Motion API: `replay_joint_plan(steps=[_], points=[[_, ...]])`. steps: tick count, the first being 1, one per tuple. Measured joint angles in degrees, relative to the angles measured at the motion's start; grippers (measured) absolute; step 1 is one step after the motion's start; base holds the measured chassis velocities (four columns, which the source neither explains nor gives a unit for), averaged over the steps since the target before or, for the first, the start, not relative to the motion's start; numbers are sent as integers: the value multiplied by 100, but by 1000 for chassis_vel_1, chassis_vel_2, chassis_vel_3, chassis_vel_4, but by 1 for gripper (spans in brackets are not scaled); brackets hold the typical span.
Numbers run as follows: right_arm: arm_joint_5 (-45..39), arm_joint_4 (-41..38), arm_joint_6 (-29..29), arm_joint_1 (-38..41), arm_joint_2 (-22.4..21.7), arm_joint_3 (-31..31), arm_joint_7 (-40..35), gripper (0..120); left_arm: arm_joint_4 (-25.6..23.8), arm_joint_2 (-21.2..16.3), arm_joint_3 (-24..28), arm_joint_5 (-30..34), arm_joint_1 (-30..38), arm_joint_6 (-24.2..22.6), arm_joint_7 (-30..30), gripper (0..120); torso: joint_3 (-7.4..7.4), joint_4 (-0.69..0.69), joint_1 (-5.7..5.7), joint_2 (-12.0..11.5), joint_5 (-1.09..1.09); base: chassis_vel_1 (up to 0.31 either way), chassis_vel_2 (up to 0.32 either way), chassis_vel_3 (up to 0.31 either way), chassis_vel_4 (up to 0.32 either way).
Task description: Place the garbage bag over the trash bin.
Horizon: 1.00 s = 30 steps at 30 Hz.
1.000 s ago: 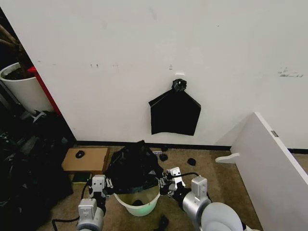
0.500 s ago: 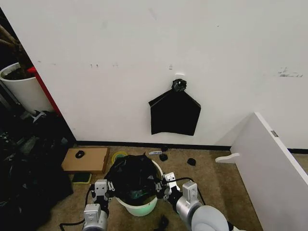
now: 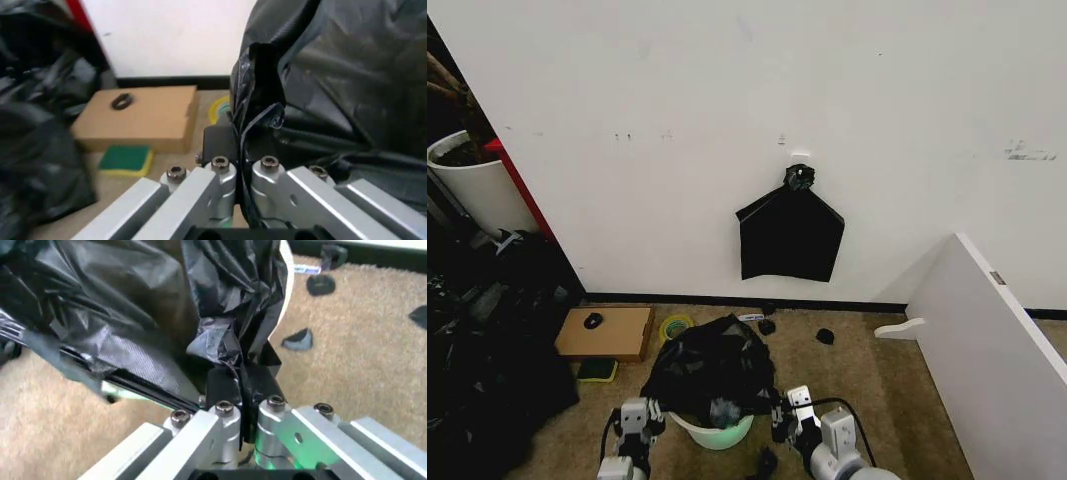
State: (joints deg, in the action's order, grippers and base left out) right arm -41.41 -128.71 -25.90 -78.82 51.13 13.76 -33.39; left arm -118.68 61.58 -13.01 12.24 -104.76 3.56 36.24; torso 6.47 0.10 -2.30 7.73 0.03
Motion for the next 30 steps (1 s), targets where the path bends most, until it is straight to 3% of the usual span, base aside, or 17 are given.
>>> replay_joint_plan(steps=[8,15,23,30], points=[[135,764,-290,330,277,240,6,0,664,257,15,-260,119,250,81,0,0,0,0,0,0,0,0,0,0],[462,1043,-484,394,317,212,32,0,865,324,80,-302,226,206,-78,0,0,0,0,0,0,0,0,0,0],[816,1214,-370,377,370,209,196,0,1045,376,107,-312,370,70,-140,0,0,0,0,0,0,0,0,0,0],[1679,1529,-181,350,357,360,529,0,1282,447,142,-310,481,-95,-179,0,1,0,0,0,-2,0,0,0,0]])
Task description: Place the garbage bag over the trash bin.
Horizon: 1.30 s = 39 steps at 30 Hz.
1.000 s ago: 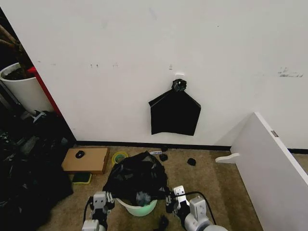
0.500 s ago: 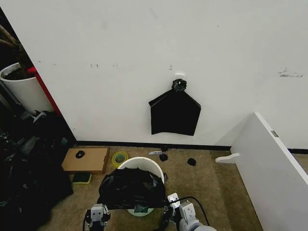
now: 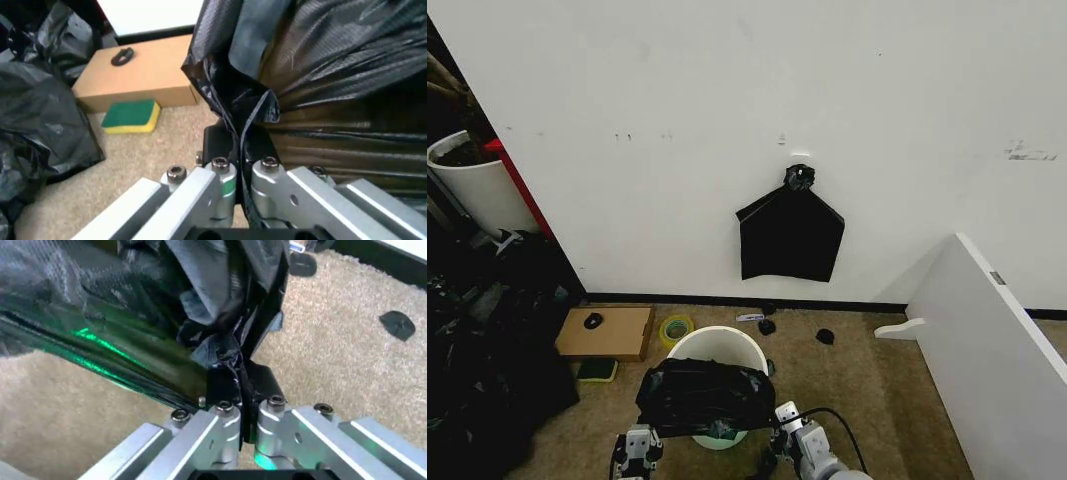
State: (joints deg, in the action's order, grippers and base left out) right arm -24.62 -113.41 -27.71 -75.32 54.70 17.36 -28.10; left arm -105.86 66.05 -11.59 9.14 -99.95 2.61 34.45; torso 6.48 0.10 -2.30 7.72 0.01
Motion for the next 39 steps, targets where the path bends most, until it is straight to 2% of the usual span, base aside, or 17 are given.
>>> replay_joint_plan(steps=[10,15,20,21,23,26,28,29,33,35,36,39], points=[[463,253,13,81,-16,9,186,0,91,73,1,6,52,-5,-41,0,0,0,0,0,2,0,0,0,0],[569,296,254,45,-40,-107,289,0,81,95,-10,19,63,-4,-40,0,0,0,0,0,2,0,0,0,0],[135,-218,8,-157,-272,-206,272,22,-16,79,-18,27,28,-45,-34,0,0,0,0,0,2,0,0,0,0],[135,-218,8,-157,-272,-206,272,22,-16,79,-18,27,28,-45,-34,0,0,0,0,0,2,0,0,0,0],[-157,-562,-428,-260,-404,-266,167,31,-116,61,-28,64,-7,-136,-33,1,-1,0,0,0,2,0,0,0,0],[-446,-943,-953,-346,-555,-361,54,41,-229,37,-49,94,-50,-229,-33,12,0,0,0,0,2,0,0,0,0],[-741,-1431,-1381,-473,-772,-571,19,51,-470,-25,-69,219,-134,-499,-35,21,-1,0,0,0,1,0,0,0,0],[-741,-1431,-1381,-473,-772,-571,19,51,-470,-25,-69,219,-134,-499,-35,21,-1,0,0,0,1,0,0,0,0],[-778,-1764,-1453,-592,-943,-785,102,65,-740,-112,-107,354,-223,-920,-112,34,-1,1,0,0,1,0,0,0,0],[-720,-1756,-1455,-601,-950,-923,158,79,-889,-209,-163,317,-289,-1194,-292,47,-1,0,0,0,2,0,0,0,0],[-720,-1756,-1455,-601,-950,-923,158,79,-889,-209,-163,317,-289,-1194,-292,47,-1,0,0,0,2,0,0,0,0],[-648,-1661,-1452,-647,-905,-983,175,90,-1034,-330,-227,127,-424,-1179,-669,59,-1,0,0,0,2,0,0,0,0]])
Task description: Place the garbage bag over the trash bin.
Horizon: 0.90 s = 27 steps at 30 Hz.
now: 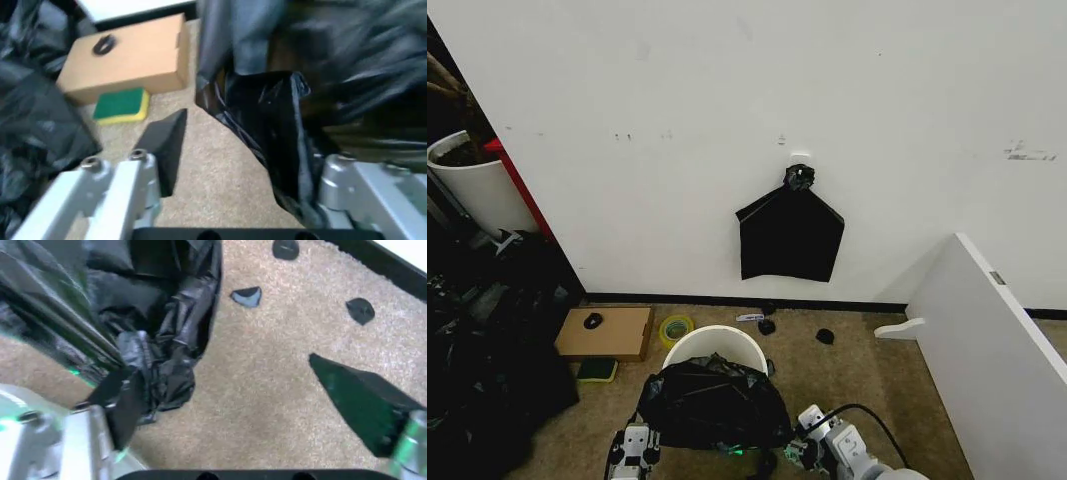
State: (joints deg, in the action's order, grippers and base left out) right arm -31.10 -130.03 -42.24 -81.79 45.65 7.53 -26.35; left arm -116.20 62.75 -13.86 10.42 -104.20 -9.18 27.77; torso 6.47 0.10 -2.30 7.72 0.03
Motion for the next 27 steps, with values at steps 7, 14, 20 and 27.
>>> replay_joint_plan(steps=[7,14,20,27], points=[[52,330,67,22,228,44,-10,100,128,-227,-138,-480,-177,1133,-770,86,0,0,0,0,-1,0,0,0,0],[76,609,226,138,404,108,-11,100,198,-422,-253,-683,-394,1454,-842,100,0,0,0,0,-1,0,0,0,0],[88,788,328,245,426,116,-7,100,235,-590,-539,-975,-530,1712,-709,100,0,0,0,0,0,0,0,0,0],[161,791,337,216,388,111,3,100,416,-771,-825,-1434,-522,2393,-1140,100,0,0,0,0,-1,0,0,0,0]])
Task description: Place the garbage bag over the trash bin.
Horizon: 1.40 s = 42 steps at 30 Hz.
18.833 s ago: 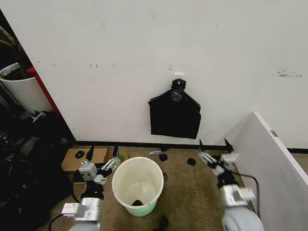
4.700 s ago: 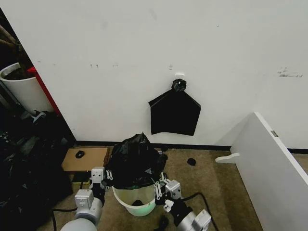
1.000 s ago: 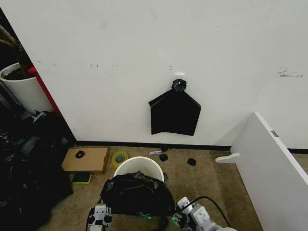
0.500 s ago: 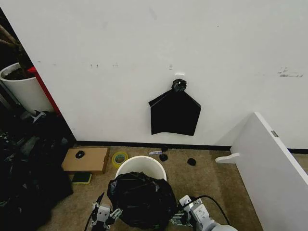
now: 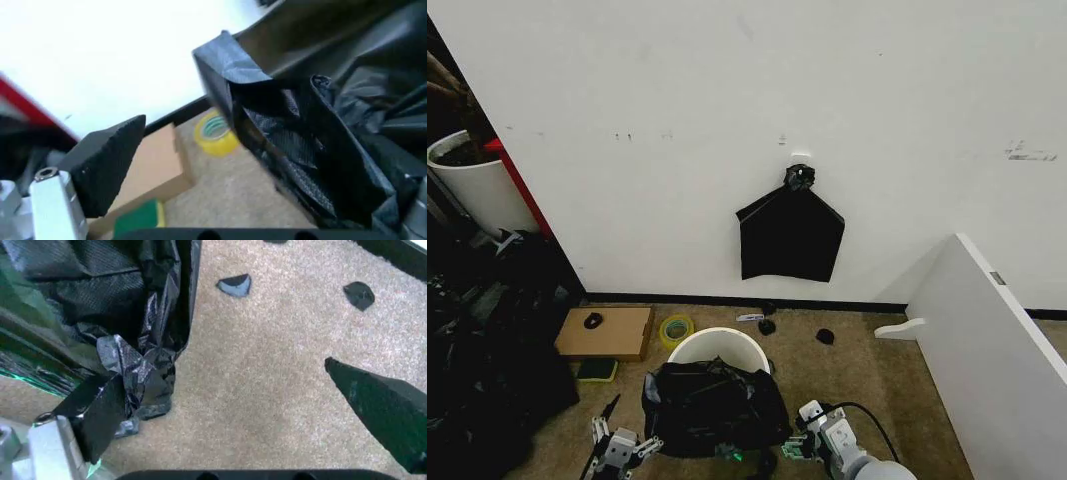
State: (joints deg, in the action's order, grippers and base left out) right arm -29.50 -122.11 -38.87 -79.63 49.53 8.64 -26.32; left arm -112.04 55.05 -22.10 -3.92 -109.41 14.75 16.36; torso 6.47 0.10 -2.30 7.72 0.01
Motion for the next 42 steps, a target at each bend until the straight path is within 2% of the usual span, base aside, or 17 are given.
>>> replay_joint_plan(steps=[2,3,5,8,10,11,16,17,18,19,21,24,31,34,38,42], points=[[45,107,28,28,65,9,11,100,77,-95,-136,134,35,276,-570,100,0,0,0,0,0,0,0,0,0],[45,107,28,28,65,9,11,100,77,-95,-136,134,35,276,-570,100,0,0,0,0,0,0,0,0,0],[94,203,70,36,129,16,20,100,169,-160,-236,384,67,573,-1096,100,0,0,0,0,0,0,0,0,0],[139,309,147,52,191,19,36,100,449,-217,-434,712,136,1255,-1887,100,0,0,0,0,0,0,0,0,0],[150,355,182,65,228,19,41,100,789,-222,-669,984,231,1776,-2643,100,0,1,0,0,0,0,0,0,0],[150,355,182,65,228,19,41,100,789,-222,-669,984,231,1776,-2643,100,0,1,0,0,0,0,0,0,0],[173,419,214,87,285,43,49,100,1945,-194,-1124,2409,614,2937,-5027,100,0,0,0,0,-1,0,0,0,0],[173,419,214,87,285,43,49,100,1945,-194,-1124,2409,614,2937,-5027,100,0,0,0,0,-1,0,0,0,0],[183,420,216,87,286,62,50,100,2200,-175,-1216,2775,740,3142,-5586,100,0,-1,0,0,1,0,0,0,0],[187,421,217,88,286,72,51,100,2345,-162,-1257,2979,821,3231,-5896,100,0,0,0,0,1,0,0,0,0],[197,433,217,94,285,90,52,100,2646,-128,-1325,3297,1010,3313,-6403,100,0,0,0,0,-2,0,0,0,0],[200,452,224,104,284,95,51,100,2808,-105,-1354,3414,1139,3320,-6577,100,0,0,0,0,1,0,0,0,0],[269,526,287,97,323,92,48,100,3084,21,-1473,4097,1500,3229,-7695,100,0,0,0,0,1,0,0,0,0],[297,593,343,108,379,53,48,100,3357,70,-1601,4529,1810,2985,-8709,100,0,-1,0,0,0,0,0,0,0],[299,606,363,106,392,19,48,100,3522,71,-1685,4612,2016,2866,-9086,100,0,0,0,0,0,0,0,0,0],[308,534,371,40,304,-43,41,100,3786,23,-1916,4833,2361,2549,-9918,100,0,0,0,0,0,0,0,0,0]])
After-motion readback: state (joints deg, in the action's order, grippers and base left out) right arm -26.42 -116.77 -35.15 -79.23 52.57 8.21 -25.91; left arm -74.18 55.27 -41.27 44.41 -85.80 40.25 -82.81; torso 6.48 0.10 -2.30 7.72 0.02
